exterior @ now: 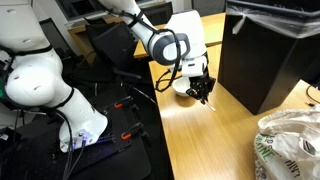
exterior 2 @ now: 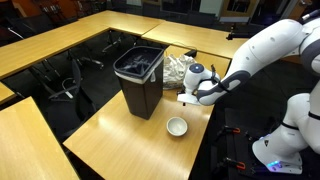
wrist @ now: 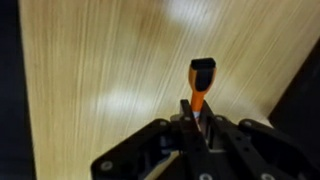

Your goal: Remove the orange marker from the white bowl

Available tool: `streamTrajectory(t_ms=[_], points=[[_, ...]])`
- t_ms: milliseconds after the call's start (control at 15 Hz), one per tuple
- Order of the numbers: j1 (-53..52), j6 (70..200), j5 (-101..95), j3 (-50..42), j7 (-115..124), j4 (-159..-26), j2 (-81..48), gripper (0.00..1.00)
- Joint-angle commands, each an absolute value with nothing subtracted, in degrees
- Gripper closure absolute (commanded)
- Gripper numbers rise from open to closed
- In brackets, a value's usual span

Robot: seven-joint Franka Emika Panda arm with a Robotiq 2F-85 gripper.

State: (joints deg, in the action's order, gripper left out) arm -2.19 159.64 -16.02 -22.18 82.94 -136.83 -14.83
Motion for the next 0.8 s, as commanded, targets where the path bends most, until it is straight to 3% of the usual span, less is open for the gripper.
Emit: streamTrajectory(t_ms=[0, 67, 133, 267, 733], points=[[-9.8, 154.86, -23.02, -27.47, 101.32, -131.13, -19.91, 0.97], [-11.24, 152.57, -24.12, -27.78, 105.51, -129.86, -20.92, 0.89], [-11.54, 150.18, -24.12, -26.85, 107.39, -129.14, -21.17, 0.63], [-11.71, 146.4, -24.82, -25.36, 109.8, -128.47, -20.72, 0.56], [-7.85, 143.13, -34.08, -22.22, 105.71, -132.79, -7.03, 0.03]])
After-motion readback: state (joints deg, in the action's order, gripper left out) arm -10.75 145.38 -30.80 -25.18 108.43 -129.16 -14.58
